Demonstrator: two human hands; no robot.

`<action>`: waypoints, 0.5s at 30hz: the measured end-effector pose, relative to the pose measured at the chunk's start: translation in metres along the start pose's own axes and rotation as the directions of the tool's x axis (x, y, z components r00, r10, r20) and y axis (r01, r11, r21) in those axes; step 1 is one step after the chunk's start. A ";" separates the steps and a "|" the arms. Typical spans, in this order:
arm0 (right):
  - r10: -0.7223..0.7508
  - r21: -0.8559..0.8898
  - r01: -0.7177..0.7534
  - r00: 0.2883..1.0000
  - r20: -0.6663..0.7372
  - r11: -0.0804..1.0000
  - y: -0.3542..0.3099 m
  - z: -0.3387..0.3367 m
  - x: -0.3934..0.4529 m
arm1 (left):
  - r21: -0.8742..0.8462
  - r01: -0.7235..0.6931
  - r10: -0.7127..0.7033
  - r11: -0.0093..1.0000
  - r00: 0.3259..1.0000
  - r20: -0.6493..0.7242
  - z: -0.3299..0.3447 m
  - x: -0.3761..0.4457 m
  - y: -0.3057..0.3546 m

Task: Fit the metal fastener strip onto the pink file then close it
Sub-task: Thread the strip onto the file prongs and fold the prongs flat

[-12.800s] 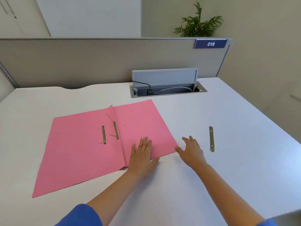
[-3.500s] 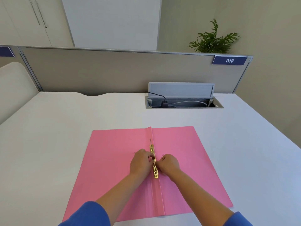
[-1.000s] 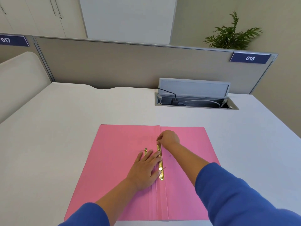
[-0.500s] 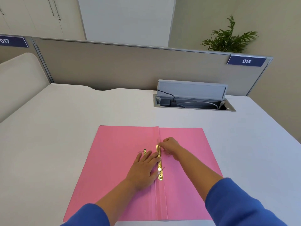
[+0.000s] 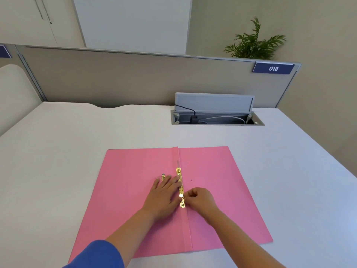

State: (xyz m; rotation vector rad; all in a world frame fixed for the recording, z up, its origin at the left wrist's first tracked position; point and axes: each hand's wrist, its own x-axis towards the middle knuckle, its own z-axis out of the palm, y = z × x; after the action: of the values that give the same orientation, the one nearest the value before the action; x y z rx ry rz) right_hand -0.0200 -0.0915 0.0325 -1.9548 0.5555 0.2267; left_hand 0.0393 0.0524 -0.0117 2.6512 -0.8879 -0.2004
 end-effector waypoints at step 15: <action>-0.262 -0.677 0.180 0.965 -0.019 0.713 0.010 0.020 -0.020 | -0.012 0.021 -0.021 1.000 0.999 0.031 -0.003 -0.001 0.003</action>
State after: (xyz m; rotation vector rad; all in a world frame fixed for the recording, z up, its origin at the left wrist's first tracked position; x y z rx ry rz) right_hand -0.0406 -0.0720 0.0233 -2.7422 0.3158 0.1743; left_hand 0.0381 0.0515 -0.0080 2.6536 -0.8657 -0.2518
